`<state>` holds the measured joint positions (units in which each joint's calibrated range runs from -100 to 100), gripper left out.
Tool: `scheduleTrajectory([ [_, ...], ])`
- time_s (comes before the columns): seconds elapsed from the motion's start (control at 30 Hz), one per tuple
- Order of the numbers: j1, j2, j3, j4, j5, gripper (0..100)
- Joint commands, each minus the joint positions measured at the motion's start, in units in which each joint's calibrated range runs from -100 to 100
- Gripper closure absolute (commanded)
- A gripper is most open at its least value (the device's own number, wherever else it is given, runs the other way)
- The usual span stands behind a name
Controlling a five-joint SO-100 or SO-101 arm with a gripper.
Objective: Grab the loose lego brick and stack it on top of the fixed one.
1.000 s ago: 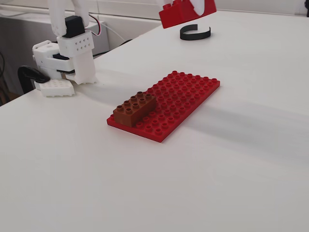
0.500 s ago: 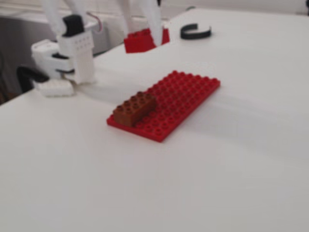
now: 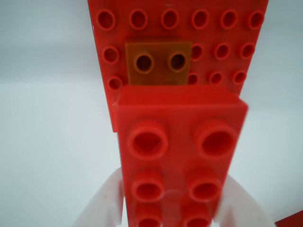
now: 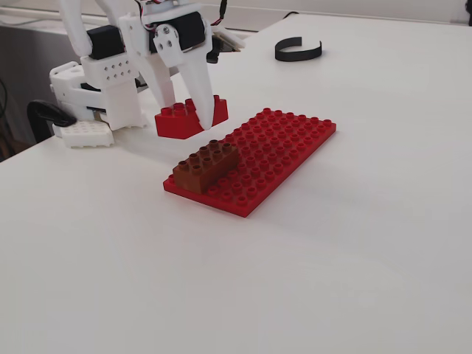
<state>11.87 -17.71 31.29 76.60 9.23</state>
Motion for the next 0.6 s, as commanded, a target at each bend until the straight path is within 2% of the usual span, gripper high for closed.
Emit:
scheduleTrajectory([
  [0.0,0.2,-1.9,1.8,-1.0,0.2,94],
  [0.2,0.0,-1.3,5.3,-5.2,0.2,94],
  [0.57,0.4,9.9,-3.2,-3.7,0.1,94],
])
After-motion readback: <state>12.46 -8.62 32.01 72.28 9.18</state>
